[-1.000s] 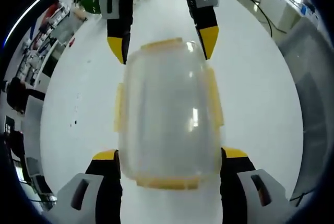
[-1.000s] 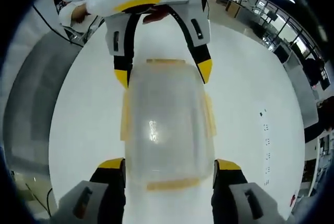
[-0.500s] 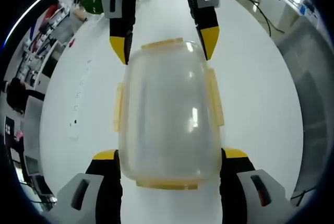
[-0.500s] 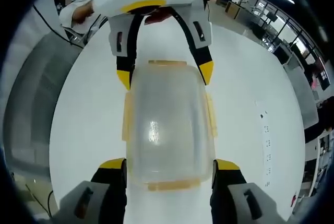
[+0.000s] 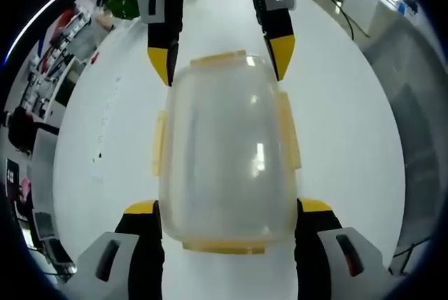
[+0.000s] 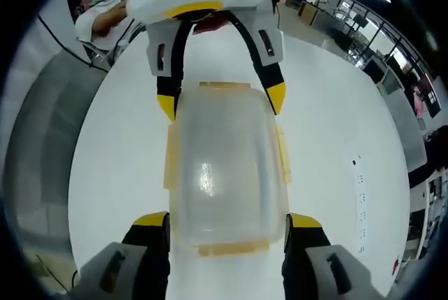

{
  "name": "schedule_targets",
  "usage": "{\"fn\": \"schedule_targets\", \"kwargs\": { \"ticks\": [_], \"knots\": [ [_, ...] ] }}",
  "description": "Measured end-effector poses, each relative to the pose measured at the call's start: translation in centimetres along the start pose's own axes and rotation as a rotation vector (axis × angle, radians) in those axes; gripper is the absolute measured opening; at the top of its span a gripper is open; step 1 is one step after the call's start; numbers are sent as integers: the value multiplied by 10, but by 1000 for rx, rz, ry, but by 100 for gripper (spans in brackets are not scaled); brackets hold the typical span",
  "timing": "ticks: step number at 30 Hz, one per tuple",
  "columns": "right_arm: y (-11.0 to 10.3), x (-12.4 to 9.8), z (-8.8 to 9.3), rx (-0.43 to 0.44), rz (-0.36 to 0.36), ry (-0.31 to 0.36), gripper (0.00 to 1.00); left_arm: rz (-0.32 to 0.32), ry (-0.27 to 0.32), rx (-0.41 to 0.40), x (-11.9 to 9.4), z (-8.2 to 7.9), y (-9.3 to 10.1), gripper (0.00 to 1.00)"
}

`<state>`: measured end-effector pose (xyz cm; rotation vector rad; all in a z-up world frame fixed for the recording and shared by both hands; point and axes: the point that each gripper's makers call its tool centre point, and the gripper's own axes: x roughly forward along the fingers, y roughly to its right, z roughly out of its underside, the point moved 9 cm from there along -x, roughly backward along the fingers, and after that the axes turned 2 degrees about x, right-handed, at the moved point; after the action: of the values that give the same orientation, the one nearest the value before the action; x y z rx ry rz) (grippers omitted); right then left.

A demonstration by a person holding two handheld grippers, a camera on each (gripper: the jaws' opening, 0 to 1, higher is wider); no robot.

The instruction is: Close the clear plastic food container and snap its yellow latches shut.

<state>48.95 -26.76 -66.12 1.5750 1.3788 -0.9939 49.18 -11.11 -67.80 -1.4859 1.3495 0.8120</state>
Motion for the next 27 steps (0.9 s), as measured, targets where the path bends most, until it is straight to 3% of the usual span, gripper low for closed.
{"fn": "schedule_targets", "kwargs": {
  "ticks": [27],
  "knots": [
    [-11, 22, -51, 2, 17, 20, 65, 1, -43, 7, -19, 50, 7, 75]
  ]
}}
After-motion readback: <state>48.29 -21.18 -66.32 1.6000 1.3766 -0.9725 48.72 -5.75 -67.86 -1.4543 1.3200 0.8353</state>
